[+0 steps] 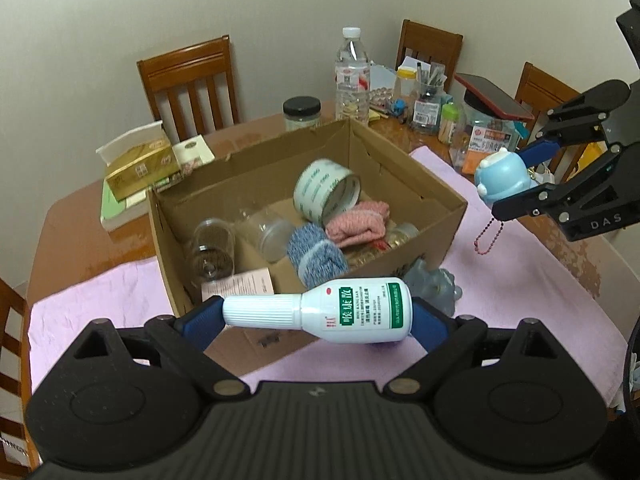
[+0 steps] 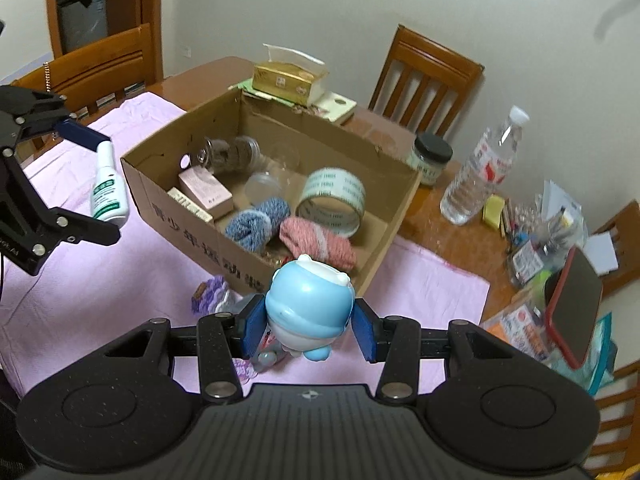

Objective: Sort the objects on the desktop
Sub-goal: 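Carry the lotion bottle and light-blue toy over the cardboard box with both tools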

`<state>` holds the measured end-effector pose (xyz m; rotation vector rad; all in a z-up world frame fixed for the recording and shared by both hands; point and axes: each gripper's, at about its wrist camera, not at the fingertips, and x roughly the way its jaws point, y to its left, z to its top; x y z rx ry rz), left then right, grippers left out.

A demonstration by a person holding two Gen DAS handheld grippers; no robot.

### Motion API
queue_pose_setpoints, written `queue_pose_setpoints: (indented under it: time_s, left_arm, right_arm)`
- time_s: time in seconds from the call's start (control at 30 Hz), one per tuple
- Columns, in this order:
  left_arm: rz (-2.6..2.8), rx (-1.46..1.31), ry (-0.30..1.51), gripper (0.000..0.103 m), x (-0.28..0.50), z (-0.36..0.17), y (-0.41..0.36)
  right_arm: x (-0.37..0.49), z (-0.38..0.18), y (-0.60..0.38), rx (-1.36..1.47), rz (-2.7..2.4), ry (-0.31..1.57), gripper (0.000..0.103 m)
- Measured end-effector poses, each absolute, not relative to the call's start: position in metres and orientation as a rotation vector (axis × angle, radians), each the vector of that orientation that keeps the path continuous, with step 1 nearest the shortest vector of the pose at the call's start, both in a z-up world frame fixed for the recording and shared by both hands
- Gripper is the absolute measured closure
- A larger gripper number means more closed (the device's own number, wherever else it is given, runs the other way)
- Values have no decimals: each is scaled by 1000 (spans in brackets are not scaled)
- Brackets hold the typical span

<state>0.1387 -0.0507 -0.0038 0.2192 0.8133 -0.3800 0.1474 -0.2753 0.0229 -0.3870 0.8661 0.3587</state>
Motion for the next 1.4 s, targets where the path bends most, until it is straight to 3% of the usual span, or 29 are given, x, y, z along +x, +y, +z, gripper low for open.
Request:
queue_pose_setpoints:
  time_s: [0.77, 1.4]
  left_arm:
    - [-310, 218, 792, 7, 197, -6, -53]
    - [-307, 207, 861, 6, 181, -16, -41]
  right_arm:
    - [189, 48, -258, -411, 431, 771, 52]
    - [208, 45, -235, -431, 495, 776, 52]
